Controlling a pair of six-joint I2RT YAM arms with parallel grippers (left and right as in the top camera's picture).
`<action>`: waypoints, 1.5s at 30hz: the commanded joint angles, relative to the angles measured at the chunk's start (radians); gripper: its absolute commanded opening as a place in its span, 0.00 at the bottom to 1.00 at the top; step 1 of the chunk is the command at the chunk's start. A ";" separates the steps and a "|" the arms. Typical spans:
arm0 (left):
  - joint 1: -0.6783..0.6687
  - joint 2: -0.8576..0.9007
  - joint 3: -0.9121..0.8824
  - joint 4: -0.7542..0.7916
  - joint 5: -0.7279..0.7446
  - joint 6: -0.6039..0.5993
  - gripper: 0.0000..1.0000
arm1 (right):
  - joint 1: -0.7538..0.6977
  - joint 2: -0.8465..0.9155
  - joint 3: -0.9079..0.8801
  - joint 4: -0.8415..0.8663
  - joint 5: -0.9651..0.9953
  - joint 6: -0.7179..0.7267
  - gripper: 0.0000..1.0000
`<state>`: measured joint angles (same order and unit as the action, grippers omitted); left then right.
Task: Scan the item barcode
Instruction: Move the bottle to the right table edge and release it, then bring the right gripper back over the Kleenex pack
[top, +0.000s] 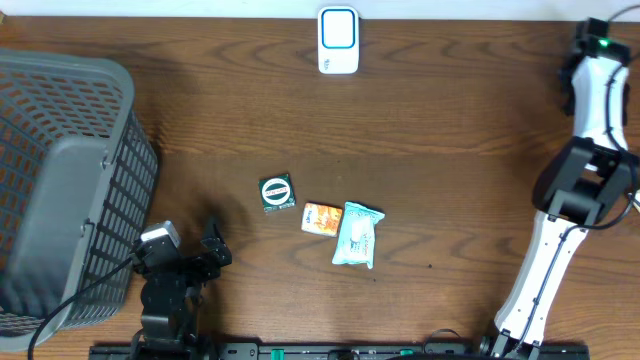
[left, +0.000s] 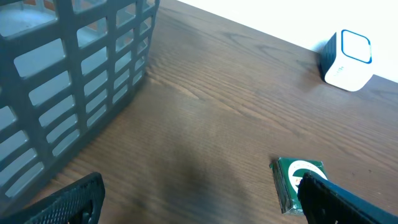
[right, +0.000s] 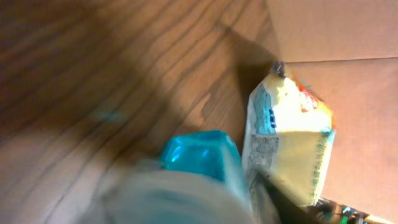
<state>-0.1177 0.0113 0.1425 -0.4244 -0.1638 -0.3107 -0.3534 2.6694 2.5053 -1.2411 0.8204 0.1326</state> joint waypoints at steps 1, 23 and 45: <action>0.005 -0.001 -0.014 -0.021 -0.012 0.002 0.98 | -0.013 -0.031 0.019 -0.015 -0.069 0.058 0.78; 0.005 -0.001 -0.014 -0.021 -0.012 0.002 0.98 | 0.383 -0.605 0.019 -0.235 -0.728 0.253 0.99; 0.005 -0.001 -0.014 -0.021 -0.012 0.002 0.98 | 1.162 -0.621 -0.639 -0.212 -0.631 0.371 0.99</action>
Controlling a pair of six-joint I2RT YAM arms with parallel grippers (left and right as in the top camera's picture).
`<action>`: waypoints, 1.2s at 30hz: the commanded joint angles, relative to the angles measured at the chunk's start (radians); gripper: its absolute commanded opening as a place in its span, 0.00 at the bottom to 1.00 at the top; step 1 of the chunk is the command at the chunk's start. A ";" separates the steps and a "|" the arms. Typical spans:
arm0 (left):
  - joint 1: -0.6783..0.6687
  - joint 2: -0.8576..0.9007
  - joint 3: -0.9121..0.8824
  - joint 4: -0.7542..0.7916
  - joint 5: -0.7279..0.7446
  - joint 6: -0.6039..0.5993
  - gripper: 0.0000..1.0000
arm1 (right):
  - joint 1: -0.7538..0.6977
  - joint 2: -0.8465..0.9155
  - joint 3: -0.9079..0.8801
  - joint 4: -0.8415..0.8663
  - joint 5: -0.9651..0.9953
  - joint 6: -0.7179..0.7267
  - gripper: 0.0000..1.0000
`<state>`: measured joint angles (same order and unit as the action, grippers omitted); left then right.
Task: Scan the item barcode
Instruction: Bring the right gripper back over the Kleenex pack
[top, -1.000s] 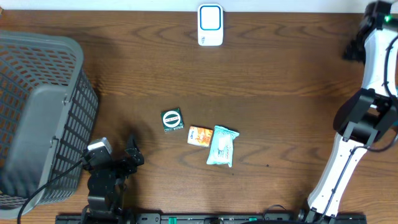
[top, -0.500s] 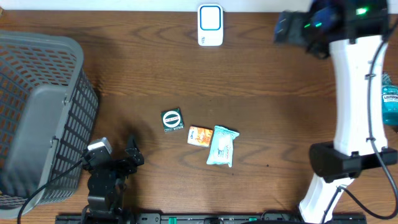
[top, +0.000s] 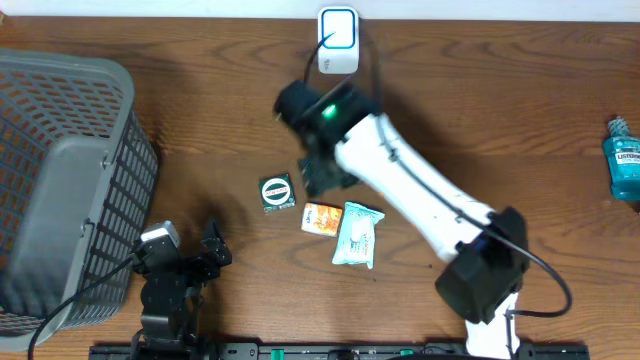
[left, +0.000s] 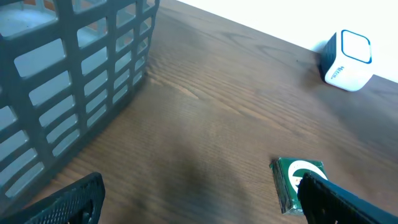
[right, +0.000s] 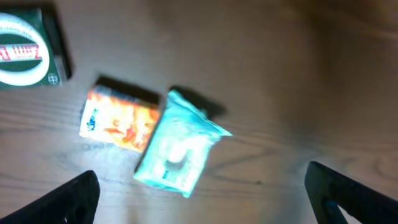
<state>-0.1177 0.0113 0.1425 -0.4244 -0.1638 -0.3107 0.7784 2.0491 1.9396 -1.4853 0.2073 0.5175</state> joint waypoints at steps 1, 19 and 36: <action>0.005 -0.001 -0.014 -0.021 -0.012 0.002 0.98 | 0.037 -0.001 -0.092 0.048 -0.048 -0.014 0.99; 0.005 -0.001 -0.014 -0.020 -0.012 0.002 0.98 | 0.176 -0.001 -0.415 0.558 -0.097 -0.298 0.96; 0.005 -0.001 -0.014 -0.021 -0.012 0.002 0.98 | 0.149 -0.001 -0.543 0.682 -0.082 -0.205 0.26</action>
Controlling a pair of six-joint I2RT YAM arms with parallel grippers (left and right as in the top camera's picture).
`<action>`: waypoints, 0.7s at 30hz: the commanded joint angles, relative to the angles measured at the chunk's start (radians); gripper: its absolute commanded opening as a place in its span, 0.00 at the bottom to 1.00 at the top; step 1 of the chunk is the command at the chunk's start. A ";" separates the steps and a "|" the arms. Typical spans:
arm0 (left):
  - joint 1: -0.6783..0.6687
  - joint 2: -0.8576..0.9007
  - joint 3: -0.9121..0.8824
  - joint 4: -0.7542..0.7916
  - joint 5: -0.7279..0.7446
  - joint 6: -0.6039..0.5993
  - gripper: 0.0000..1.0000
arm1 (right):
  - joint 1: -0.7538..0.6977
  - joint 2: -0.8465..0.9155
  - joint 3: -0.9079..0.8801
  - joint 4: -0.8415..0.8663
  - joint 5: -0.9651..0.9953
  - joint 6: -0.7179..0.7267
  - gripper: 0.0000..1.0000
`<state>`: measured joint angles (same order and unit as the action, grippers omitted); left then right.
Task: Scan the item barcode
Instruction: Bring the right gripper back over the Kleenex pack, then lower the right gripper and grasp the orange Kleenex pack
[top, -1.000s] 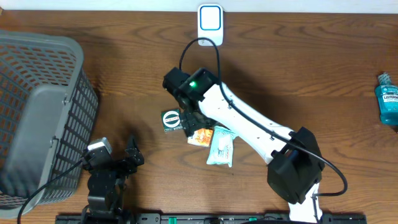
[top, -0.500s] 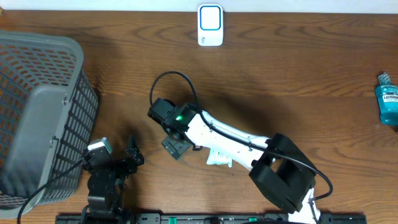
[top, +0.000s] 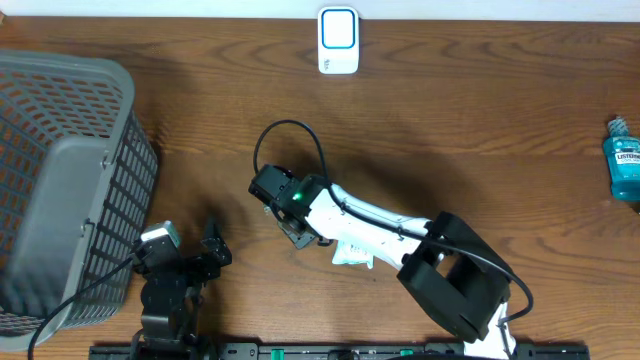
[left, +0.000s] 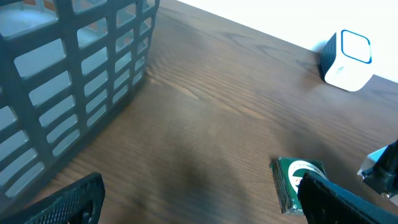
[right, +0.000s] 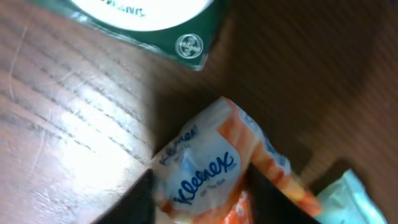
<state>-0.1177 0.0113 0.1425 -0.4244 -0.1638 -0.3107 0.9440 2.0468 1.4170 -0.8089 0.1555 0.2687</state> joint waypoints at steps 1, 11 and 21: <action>0.005 -0.001 -0.014 -0.021 -0.012 0.002 0.98 | -0.024 0.001 -0.021 0.005 -0.031 0.051 0.24; 0.005 -0.001 -0.014 -0.021 -0.012 0.002 0.98 | -0.168 -0.001 0.055 -0.103 -0.128 0.178 0.01; 0.005 -0.001 -0.014 -0.021 -0.012 0.002 0.98 | -0.353 -0.001 0.187 -0.136 -0.145 0.716 0.12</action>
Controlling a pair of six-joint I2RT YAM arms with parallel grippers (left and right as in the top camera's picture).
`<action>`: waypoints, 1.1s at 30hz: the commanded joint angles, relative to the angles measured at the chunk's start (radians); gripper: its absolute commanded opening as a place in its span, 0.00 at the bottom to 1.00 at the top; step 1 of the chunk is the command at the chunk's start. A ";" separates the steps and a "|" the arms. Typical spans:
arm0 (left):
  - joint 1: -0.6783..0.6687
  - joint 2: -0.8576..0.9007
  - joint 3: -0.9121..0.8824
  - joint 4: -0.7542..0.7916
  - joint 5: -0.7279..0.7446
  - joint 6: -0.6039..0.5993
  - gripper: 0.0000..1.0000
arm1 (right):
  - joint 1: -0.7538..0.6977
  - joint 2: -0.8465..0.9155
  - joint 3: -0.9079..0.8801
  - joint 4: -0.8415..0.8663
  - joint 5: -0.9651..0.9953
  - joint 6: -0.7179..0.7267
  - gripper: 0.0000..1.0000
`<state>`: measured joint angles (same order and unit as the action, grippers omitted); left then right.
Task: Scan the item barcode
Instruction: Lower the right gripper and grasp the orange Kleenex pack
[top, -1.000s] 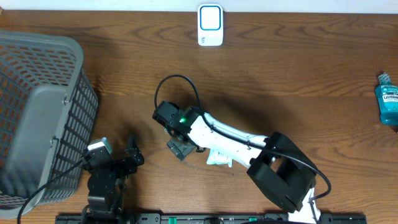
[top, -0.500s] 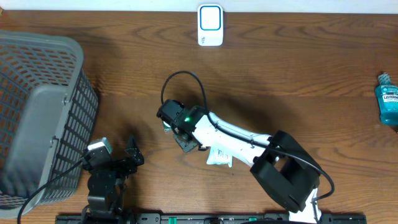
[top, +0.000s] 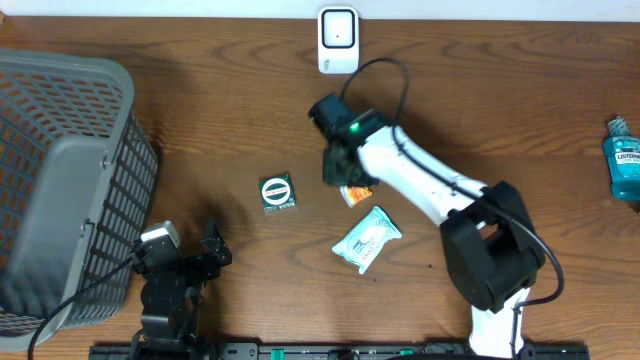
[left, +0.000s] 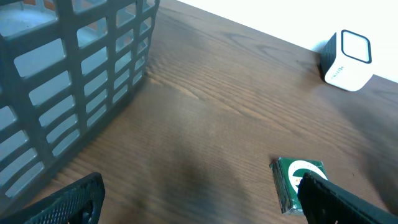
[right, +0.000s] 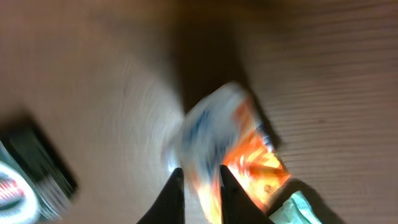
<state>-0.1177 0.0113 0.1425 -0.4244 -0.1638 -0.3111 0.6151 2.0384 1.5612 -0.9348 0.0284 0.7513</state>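
My right gripper (right: 202, 190) is shut on the orange Kleenex tissue pack (right: 249, 149), which shows blurred between its two dark fingers (right: 176, 194). From overhead the right gripper (top: 340, 165) and the pack (top: 356, 194) are in the middle of the table, below the white scanner (top: 338, 40) at the far edge. A green box (top: 278, 193) lies to the left of the pack. My left gripper (left: 199, 205) rests open low at the near left, nothing between its fingers.
A grey mesh basket (top: 60, 180) fills the left side. A teal wipes pack (top: 367, 238) lies just below the held pack. A blue mouthwash bottle (top: 622, 158) stands at the right edge. The right arm (top: 430, 195) stretches across the table's middle.
My right gripper was low on the orange pack beside the green box; now it is shut on the pack farther right and toward the scanner. The teal wipes pack has turned and shifted right.
First the right arm was at the far right edge, away from the three packs. Then it hung open above them in the middle. Then it was down on the orange pack. Now it holds that pack nearer the scanner. The left arm never moved.
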 joint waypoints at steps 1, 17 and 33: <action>0.005 -0.001 -0.014 -0.021 -0.012 0.002 0.98 | -0.034 0.007 0.055 -0.014 -0.027 0.264 0.23; 0.005 -0.001 -0.014 -0.020 -0.012 0.002 0.98 | -0.082 0.008 0.005 -0.128 0.245 0.221 0.06; 0.005 -0.001 -0.014 -0.020 -0.012 0.002 0.98 | -0.049 0.008 -0.201 0.137 -0.124 0.037 0.03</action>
<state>-0.1177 0.0113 0.1425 -0.4240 -0.1638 -0.3107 0.5438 2.0380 1.3621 -0.8330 0.0612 0.8753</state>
